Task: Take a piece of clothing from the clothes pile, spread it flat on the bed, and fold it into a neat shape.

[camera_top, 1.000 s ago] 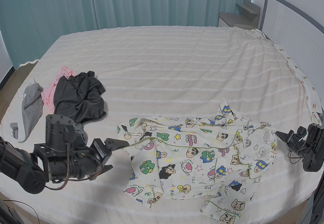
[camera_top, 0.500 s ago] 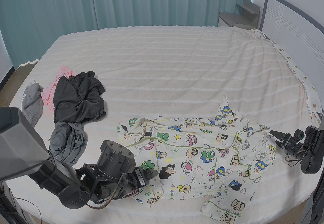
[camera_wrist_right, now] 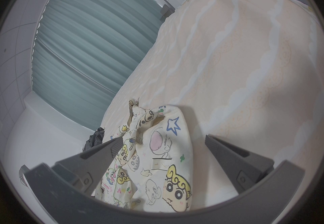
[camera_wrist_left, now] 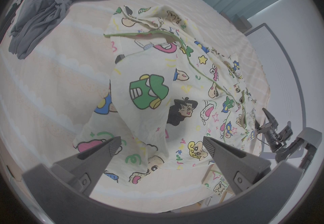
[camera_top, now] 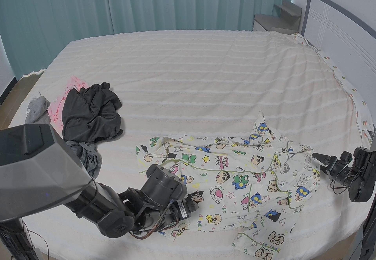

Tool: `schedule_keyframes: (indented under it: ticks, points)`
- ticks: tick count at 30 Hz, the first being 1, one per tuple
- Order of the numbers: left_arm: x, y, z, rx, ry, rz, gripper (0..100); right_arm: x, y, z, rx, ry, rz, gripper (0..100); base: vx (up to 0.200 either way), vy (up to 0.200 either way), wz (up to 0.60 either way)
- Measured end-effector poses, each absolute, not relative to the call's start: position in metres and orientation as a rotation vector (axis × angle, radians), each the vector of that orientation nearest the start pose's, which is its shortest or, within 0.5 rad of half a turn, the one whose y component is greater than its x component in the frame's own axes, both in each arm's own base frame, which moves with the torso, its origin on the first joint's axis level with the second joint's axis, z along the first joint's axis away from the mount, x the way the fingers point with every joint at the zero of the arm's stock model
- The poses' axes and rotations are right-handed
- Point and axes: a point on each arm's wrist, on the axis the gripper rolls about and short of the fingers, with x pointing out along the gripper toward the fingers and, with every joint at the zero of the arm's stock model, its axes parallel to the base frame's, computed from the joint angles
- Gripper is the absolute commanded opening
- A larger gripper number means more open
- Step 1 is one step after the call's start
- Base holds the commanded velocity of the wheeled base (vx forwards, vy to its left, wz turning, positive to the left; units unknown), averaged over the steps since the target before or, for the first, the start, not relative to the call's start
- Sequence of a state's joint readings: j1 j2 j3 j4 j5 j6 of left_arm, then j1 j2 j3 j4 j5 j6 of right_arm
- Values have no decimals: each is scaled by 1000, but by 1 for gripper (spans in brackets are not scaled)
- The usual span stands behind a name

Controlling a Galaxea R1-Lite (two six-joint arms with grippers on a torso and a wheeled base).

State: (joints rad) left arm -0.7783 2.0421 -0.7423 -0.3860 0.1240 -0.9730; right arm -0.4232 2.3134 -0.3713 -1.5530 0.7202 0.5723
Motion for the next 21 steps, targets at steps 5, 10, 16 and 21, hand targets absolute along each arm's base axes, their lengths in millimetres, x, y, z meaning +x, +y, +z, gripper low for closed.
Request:
schedule_keyframes:
  ticks: [5, 10, 16, 21]
  points:
    - [233, -233, 34, -442, 1038, -122, 100, 279, -109, -6, 774, 408, 194, 100, 0, 0, 0]
    - [233, -239, 30, -411, 1049, -110, 100, 279, -109, -6, 774, 409, 194, 100, 0, 0, 0]
    - [232, -241, 24, -355, 1077, -63, 0, 279, -110, -7, 772, 408, 193, 100, 0, 0, 0]
    - [231, -240, 22, -314, 1110, -29, 0, 279, -110, -7, 770, 409, 193, 100, 0, 0, 0]
